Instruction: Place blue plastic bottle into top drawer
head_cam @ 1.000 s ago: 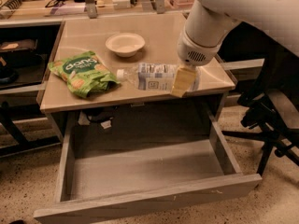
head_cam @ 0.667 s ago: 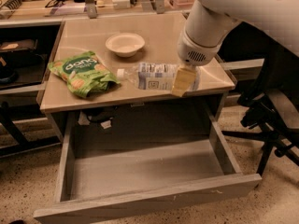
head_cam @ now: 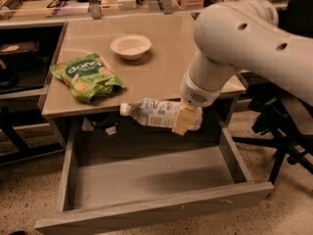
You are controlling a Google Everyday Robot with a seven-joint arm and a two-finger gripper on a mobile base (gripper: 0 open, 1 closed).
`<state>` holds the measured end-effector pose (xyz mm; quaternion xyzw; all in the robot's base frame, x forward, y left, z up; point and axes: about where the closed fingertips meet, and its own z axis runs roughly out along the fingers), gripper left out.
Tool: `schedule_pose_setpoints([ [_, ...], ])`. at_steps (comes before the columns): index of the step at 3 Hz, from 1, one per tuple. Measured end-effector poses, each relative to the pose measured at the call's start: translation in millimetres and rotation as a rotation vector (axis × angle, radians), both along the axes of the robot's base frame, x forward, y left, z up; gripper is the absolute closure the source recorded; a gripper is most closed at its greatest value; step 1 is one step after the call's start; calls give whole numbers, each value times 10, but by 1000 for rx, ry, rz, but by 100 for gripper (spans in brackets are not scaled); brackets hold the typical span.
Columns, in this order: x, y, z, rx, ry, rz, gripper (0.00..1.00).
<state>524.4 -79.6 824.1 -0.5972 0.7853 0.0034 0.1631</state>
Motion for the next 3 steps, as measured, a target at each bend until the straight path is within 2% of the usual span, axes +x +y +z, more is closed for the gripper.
schedule_pose_setpoints([
  [1, -194, 7, -477, 26, 94, -25, 100],
  [2, -194, 7, -478, 26, 95, -26, 100],
  [3, -381, 94, -874, 60, 153, -56, 100],
])
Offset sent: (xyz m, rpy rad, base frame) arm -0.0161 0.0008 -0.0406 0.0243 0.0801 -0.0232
